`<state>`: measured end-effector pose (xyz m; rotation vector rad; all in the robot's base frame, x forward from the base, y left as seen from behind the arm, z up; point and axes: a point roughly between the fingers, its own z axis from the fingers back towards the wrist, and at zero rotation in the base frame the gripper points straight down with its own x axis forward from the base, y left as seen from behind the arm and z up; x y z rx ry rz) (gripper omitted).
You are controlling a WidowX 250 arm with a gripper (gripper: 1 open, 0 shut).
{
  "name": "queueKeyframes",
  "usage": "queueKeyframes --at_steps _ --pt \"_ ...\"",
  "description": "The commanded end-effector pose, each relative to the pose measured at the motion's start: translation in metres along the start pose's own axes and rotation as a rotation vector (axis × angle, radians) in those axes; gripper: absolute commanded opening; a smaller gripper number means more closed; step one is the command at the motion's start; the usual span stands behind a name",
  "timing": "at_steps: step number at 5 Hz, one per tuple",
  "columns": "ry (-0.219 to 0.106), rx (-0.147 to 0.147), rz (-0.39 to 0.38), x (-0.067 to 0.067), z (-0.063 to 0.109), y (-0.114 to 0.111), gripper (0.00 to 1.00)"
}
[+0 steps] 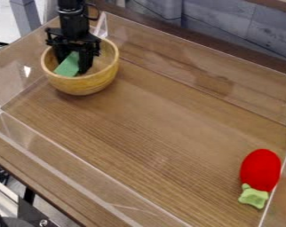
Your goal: Remove the green stick from the brown bowl and put it on the table
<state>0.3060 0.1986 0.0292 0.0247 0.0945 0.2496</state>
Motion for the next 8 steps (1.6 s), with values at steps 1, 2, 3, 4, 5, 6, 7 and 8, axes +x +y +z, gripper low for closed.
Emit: queueKeyframes --at_steps 1,2,3,4,5,6,7,8 --pt "-0.069 0.009 -0.006 -0.001 0.029 0.006 0.00" --pt "-0.079 0.003 -0.051 -0.007 0.039 0.011 0.00" --pt "-0.088 -0.003 -0.097 -0.012 0.048 0.016 0.00" --pt "-0.093 -0.008 -0.094 -0.013 0.053 0.014 0.00" --pt "-0.104 -0.016 -0.085 -0.014 0.063 0.011 0.00" --pt "-0.126 -0.031 -0.074 -0.016 0.080 0.001 0.00" --pt "-0.140 -0.041 -0.107 -0.018 0.093 -0.007 0.00" --pt "-0.151 -0.054 -0.150 -0.021 0.105 -0.021 0.00"
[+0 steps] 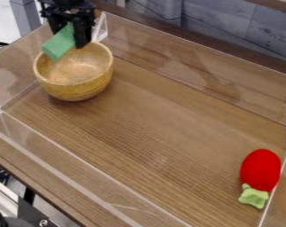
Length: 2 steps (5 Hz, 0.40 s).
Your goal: Remove the green stick from the brown bowl and put it on the table
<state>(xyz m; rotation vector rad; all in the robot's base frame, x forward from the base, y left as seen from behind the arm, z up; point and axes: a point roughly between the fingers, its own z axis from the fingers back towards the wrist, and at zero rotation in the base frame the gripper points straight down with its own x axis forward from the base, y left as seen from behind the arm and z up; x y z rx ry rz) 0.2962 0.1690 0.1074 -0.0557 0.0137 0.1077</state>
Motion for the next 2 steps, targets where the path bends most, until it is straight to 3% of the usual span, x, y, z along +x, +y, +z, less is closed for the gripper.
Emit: queueKeyframes --at_steps 1,2 --pt "-0.076 0.035 -0.063 -0.001 0.028 -0.024 0.00" --pt "-0.072 0.039 -0.130 -0.009 0.024 -0.051 0.00"
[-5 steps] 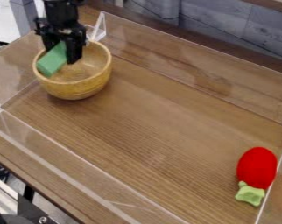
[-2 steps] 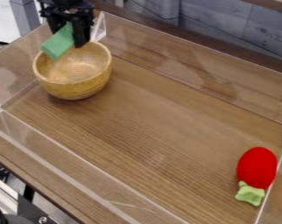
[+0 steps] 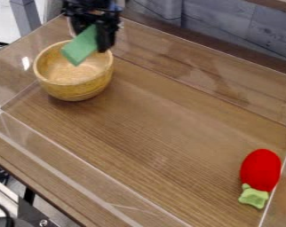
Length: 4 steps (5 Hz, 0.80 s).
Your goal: Remove the green stick from the brown bowl and put it on the table
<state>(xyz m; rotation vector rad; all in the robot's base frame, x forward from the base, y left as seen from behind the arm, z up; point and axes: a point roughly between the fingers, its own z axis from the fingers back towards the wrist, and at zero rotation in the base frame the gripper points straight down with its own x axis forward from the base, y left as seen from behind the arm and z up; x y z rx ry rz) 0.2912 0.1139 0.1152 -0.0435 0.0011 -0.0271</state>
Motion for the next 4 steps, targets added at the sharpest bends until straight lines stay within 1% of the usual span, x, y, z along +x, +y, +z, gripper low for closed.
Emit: queueKeyframes --at_steps 1,2,3,4 --pt "-0.046 0.040 -0.070 -0.001 -0.003 -0.028 0.00" --pt "-0.025 0.055 -0.109 -0.004 -0.032 -0.057 0.00" --pt "-0.012 0.062 -0.082 -0.005 -0.043 -0.069 0.00" --pt "0.002 0.068 -0.037 -0.002 -0.048 -0.066 0.00"
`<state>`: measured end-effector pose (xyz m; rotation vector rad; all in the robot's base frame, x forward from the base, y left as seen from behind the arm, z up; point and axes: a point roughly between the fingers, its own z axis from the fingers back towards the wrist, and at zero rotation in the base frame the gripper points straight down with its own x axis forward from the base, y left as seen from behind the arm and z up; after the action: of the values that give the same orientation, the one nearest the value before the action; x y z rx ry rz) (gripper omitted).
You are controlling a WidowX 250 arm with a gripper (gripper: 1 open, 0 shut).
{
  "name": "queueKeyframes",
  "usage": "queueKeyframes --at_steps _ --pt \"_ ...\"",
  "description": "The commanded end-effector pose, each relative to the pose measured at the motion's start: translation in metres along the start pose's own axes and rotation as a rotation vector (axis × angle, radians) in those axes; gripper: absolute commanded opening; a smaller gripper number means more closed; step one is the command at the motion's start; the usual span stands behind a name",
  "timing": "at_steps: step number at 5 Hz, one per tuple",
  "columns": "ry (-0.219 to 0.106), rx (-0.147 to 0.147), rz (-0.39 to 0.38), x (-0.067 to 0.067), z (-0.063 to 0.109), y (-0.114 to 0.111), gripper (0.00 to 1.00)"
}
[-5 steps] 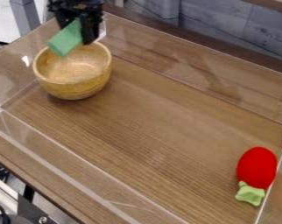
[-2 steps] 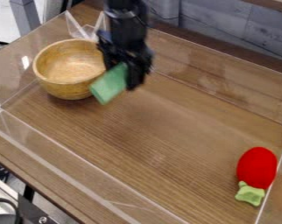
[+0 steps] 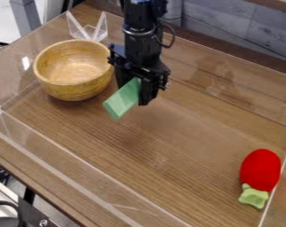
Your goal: Remove the green stick from the brown bowl and put it on the table
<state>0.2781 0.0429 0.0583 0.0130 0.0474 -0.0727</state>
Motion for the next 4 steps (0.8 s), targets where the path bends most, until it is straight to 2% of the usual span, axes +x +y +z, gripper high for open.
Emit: queueKeyframes --at_steps 1,2,4 --pt "-0.034 0.017 0.003 0.015 -0.009 0.012 0.00" --pt "-0.036 0.021 0.001 0.020 -0.020 0.020 0.00" --pt "-0.038 0.015 -0.002 0.011 -0.025 0.004 0.00"
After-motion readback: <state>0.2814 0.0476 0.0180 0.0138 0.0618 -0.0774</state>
